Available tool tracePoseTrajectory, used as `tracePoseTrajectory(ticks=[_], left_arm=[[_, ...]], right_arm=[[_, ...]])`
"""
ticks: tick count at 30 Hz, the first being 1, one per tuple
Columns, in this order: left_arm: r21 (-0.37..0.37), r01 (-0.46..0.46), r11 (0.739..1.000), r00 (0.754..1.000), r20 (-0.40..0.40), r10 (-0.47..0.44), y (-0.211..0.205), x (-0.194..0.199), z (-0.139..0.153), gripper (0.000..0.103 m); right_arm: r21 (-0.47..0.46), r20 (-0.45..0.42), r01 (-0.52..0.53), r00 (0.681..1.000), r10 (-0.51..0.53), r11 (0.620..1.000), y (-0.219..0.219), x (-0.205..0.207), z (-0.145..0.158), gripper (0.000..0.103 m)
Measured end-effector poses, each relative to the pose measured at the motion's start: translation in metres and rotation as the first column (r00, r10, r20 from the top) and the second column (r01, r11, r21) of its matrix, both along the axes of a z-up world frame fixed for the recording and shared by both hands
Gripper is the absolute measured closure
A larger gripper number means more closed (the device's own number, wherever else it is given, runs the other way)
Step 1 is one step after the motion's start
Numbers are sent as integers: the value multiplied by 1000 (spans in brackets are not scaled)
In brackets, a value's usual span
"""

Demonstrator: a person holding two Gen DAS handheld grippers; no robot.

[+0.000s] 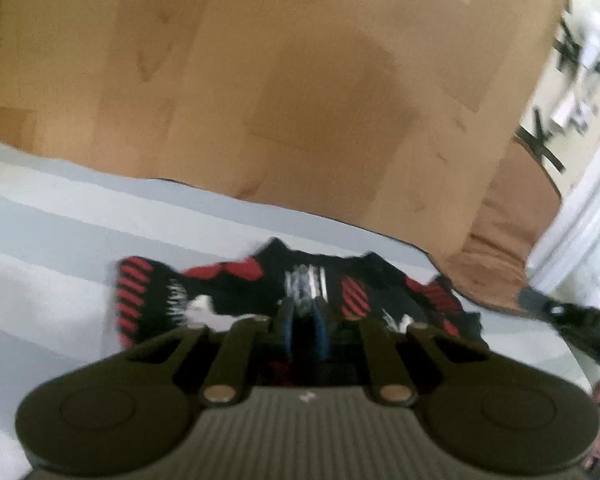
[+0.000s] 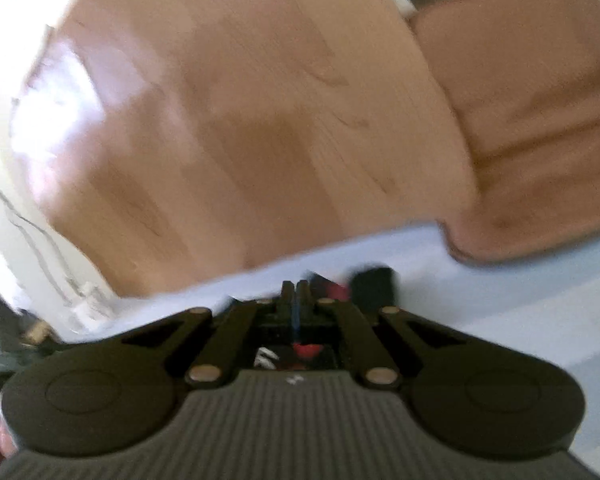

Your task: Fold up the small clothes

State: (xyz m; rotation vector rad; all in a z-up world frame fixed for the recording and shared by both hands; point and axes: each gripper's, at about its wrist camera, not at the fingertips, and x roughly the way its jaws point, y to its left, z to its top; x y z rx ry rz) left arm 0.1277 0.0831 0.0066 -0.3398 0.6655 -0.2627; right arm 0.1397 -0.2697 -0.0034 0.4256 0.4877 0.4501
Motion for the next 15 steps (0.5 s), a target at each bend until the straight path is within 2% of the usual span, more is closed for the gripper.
tracePoseTrajectory(ticks=[2,4,5,6,7,8,10,11,12,13,14,15], left_arm=[[30,-4,1000,1000,27,3,3,-7,10,78],[69,22,997,997,72,-27,1,-18,22,58],[114,34,993,993,108,-46,-5,-26,28,55],[197,57,979,984,153,-88,-17,-36,33,53],[277,71,958,976,179,-124,-30,-43,33,53],[377,81,923,966,197,-166,-45,-51,32,53],[556,94,826,945,213,-250,-76,-64,22,53],[619,112,777,934,201,-295,-89,-68,13,53],[656,126,744,929,185,-320,-98,-70,7,59],[675,130,726,929,173,-327,-103,-69,2,70],[689,128,713,932,162,-324,-107,-66,-4,75],[701,110,704,940,157,-304,-112,-59,-10,88]], right_arm=[[-18,14,-30,999,30,999,8,-1,10,100],[-18,14,-58,998,58,998,12,-2,13,97],[-20,11,-62,998,62,998,12,-4,13,96],[-27,6,-55,998,55,998,14,-1,11,96],[-33,-2,-46,999,46,998,12,-1,7,95],[-37,-19,-32,999,32,999,11,1,2,95],[-31,-77,-10,997,7,999,7,3,-8,95],[-26,-100,-1,995,-2,1000,4,4,-13,94],[-25,-116,9,993,-12,1000,0,4,-17,93],[-29,-125,17,992,-21,999,-2,3,-19,91],[-34,-135,27,990,-31,999,-5,3,-22,89],[-31,-149,37,988,-41,999,-8,3,-25,89]])
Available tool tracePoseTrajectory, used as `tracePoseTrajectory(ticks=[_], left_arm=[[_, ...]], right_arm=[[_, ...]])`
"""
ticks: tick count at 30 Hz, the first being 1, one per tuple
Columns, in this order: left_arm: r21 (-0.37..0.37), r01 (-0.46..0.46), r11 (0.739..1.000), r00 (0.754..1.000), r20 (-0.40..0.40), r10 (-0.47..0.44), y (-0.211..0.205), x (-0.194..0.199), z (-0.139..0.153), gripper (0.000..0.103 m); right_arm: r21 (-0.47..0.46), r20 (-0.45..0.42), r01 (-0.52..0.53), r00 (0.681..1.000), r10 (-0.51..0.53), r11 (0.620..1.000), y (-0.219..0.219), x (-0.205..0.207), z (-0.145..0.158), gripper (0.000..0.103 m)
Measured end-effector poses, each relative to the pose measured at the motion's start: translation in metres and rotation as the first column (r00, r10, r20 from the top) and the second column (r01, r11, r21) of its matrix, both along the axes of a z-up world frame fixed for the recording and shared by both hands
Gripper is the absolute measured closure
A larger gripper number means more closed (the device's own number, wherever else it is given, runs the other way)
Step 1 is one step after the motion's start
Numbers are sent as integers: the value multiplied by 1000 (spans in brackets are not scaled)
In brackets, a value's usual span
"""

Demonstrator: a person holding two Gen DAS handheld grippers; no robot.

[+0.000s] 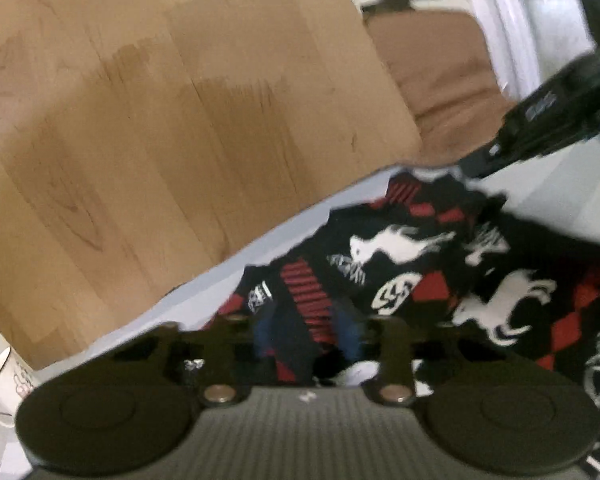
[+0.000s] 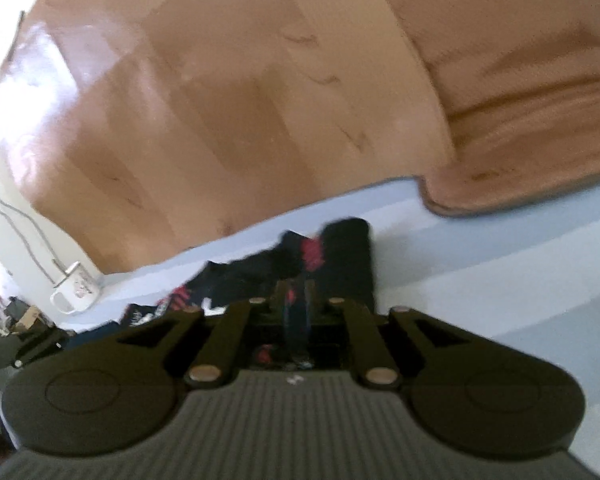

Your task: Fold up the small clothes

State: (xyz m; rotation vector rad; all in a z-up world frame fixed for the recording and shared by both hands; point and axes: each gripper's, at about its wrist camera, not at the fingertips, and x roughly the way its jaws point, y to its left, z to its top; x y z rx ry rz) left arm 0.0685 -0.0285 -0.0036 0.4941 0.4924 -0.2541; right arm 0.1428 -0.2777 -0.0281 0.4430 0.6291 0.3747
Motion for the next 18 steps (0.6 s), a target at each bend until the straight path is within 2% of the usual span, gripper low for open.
tracePoseTrajectory(ticks=[1,3,7,8,10,12,14,15,16,18], left_arm=[[8,-29,1000,1000,8,29,-1,4,-5,101],[4,-92,996,995,34,92,3,9,-6,100],[-97,-198,975,977,67,205,32,9,16,100],[-125,-232,965,968,62,241,42,9,20,100],[-214,-322,922,944,-1,329,69,13,25,100],[-294,-357,887,934,-77,350,92,13,25,100],[-320,-309,895,951,-73,302,94,5,28,97],[-292,-260,920,965,-38,261,85,-2,31,91],[-248,-219,944,974,-2,225,74,-9,32,81],[-137,-124,983,989,69,134,47,-23,28,74]], right_arm=[[9,-12,5,1000,-5,1000,-3,0,-2,88],[26,-27,11,1000,-10,1000,-5,0,-6,88],[21,-26,-7,1000,7,1000,2,2,-6,88],[19,-28,-13,1000,13,1000,4,3,-6,88],[20,-25,-23,999,24,1000,7,4,-6,88],[15,-22,-30,999,30,999,9,4,-6,87],[20,-17,-22,1000,22,1000,6,4,-6,81],[25,-20,-13,1000,14,1000,4,4,-7,79],[31,-25,-1,1000,1,1000,1,4,-8,76],[46,-39,17,999,-15,999,-4,4,-11,75]])
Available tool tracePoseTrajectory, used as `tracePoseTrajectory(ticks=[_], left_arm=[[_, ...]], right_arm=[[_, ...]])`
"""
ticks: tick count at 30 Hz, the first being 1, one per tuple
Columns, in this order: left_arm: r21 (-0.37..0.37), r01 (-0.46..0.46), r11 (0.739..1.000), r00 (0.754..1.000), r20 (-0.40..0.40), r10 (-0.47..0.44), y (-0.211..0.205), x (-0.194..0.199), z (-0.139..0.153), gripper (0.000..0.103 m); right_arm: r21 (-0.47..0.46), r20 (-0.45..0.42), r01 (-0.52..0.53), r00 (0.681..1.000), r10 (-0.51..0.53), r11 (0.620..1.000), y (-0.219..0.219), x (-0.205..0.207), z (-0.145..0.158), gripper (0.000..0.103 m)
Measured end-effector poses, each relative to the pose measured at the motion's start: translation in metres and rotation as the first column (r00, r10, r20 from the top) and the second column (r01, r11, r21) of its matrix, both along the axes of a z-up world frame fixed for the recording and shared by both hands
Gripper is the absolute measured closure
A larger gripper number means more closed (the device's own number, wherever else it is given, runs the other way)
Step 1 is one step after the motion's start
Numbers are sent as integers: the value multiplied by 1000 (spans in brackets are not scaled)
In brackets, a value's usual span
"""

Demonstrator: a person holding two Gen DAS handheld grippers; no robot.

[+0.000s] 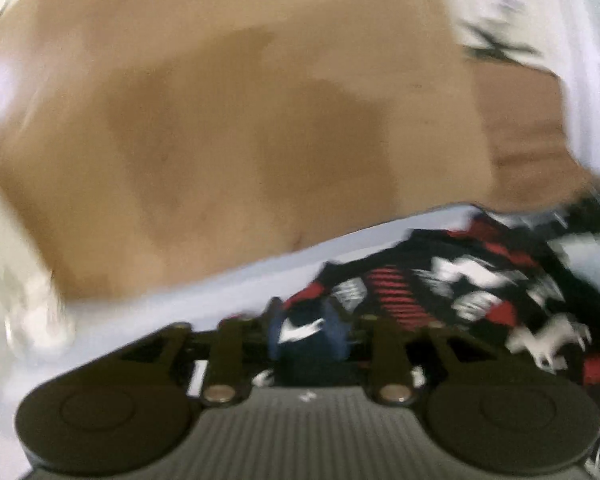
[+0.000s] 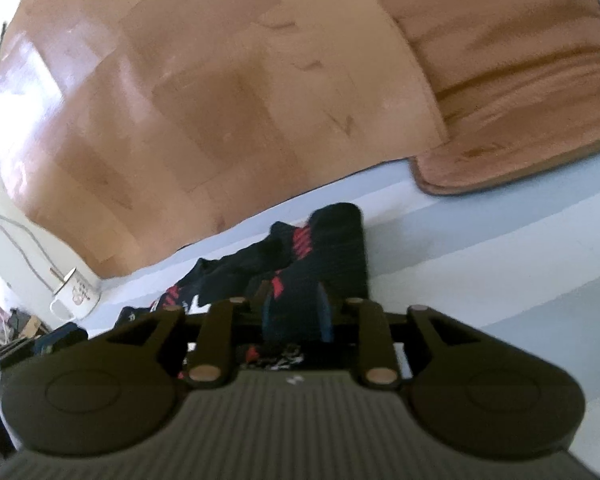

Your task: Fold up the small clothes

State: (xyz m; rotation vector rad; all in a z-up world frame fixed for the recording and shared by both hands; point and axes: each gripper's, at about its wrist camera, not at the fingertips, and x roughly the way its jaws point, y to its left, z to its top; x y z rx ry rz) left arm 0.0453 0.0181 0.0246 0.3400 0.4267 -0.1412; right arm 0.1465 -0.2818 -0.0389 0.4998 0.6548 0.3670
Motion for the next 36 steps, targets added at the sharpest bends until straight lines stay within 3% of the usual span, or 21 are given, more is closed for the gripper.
tracePoseTrajectory(ticks=[2,5,9,16,23,27,30,32,33,34,35,36], left_arm=[[136,95,986,995,21,-99,-26,-11,-10,73],[320,160,934,982,41,-183,-56,-22,-30,73],[406,168,899,978,43,-202,-74,-14,-41,74],[436,221,872,959,65,-275,-88,-32,-36,72],[476,217,853,964,35,-264,-89,-21,-53,71],[475,229,850,957,52,-286,-89,-30,-52,61],[489,217,845,959,54,-278,-88,-29,-55,60],[498,194,845,967,48,-251,-87,-21,-59,62],[498,186,847,970,43,-238,-86,-16,-60,69],[495,181,850,972,41,-231,-84,-11,-60,87],[490,166,856,976,40,-212,-81,-7,-59,94],[476,151,866,979,50,-198,-78,-6,-55,94]], right_arm=[[14,-15,11,1000,-11,1000,-6,-2,-3,74],[17,-26,18,1000,-17,1000,-11,-5,-6,73],[27,-37,17,999,-16,999,-14,-4,-9,72],[22,-30,4,1000,-3,1000,-14,-1,-9,72],[31,-44,4,999,-3,1000,-13,2,-12,71],[31,-42,2,999,0,1000,-14,2,-11,71],[27,-43,0,999,1,1000,-12,2,-11,71],[26,-43,0,999,1,1000,-11,3,-11,71],[27,-43,-1,999,2,1000,-11,3,-11,71],[28,-42,-2,999,3,1000,-10,3,-11,71],[27,-41,-2,999,4,1000,-10,3,-10,71],[25,-39,-4,999,5,1000,-10,3,-10,71]])
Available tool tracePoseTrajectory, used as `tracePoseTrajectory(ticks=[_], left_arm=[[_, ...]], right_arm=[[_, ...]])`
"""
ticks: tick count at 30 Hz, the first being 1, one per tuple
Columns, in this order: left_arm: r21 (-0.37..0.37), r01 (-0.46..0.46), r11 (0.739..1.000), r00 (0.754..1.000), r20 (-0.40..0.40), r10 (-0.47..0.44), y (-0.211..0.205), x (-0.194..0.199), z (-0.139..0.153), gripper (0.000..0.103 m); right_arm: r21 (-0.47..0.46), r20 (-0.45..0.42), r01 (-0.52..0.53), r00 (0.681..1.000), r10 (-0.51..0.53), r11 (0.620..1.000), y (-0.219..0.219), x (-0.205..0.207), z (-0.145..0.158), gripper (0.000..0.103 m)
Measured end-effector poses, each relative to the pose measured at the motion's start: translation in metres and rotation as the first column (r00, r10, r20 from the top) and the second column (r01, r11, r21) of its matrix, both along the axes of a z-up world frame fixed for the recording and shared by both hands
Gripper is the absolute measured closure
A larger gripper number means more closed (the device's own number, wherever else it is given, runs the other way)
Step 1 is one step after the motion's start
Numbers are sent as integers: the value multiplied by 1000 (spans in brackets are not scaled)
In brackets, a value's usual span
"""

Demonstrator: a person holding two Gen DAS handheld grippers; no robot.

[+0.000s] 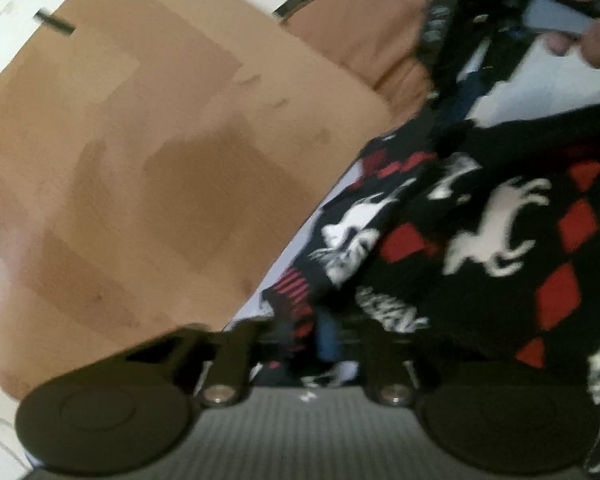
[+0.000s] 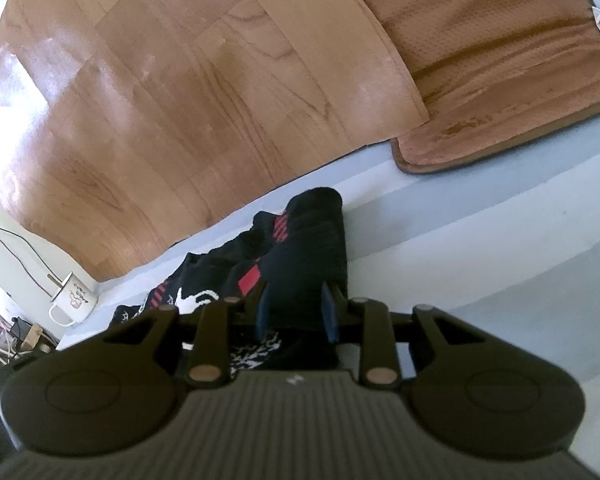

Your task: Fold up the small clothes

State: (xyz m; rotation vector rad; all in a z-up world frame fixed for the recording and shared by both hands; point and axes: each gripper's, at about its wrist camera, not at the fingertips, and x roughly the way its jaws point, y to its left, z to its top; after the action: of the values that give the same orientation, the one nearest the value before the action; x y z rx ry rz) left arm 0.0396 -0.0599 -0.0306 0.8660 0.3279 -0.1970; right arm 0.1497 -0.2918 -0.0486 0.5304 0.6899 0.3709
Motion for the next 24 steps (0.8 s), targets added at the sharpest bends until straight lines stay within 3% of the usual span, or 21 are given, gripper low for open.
tracePoseTrajectory(ticks=[5,7,12,14,16,18,21,23,24], left_arm=[[-67,-69,995,997,35,72,19,0,14,94],[-75,-94,993,995,3,95,27,1,12,94],[-8,-118,993,992,-45,117,30,-4,-7,87],[-55,-106,993,992,-72,102,36,-9,2,82],[-165,-103,981,989,-123,83,49,-13,20,63],[-320,-115,940,985,-158,67,68,-15,45,53],[-490,-169,855,973,-220,67,94,-1,68,51],[-553,-235,799,957,-275,91,108,16,72,50],[-566,-266,780,948,-302,104,110,27,70,50]], right_arm=[[-15,10,-20,1000,20,1000,5,2,3,71],[-17,16,-41,999,42,999,11,1,4,71],[-81,-6,-90,996,90,993,30,6,0,71],[-87,-8,-90,996,90,992,30,8,3,71],[-85,14,-76,997,78,993,27,6,9,71],[-87,54,-79,995,84,993,27,3,17,71],[-145,77,-74,993,86,987,33,3,24,68],[-158,78,-58,994,71,986,32,7,24,45],[-158,71,-39,996,51,987,31,11,21,41]])
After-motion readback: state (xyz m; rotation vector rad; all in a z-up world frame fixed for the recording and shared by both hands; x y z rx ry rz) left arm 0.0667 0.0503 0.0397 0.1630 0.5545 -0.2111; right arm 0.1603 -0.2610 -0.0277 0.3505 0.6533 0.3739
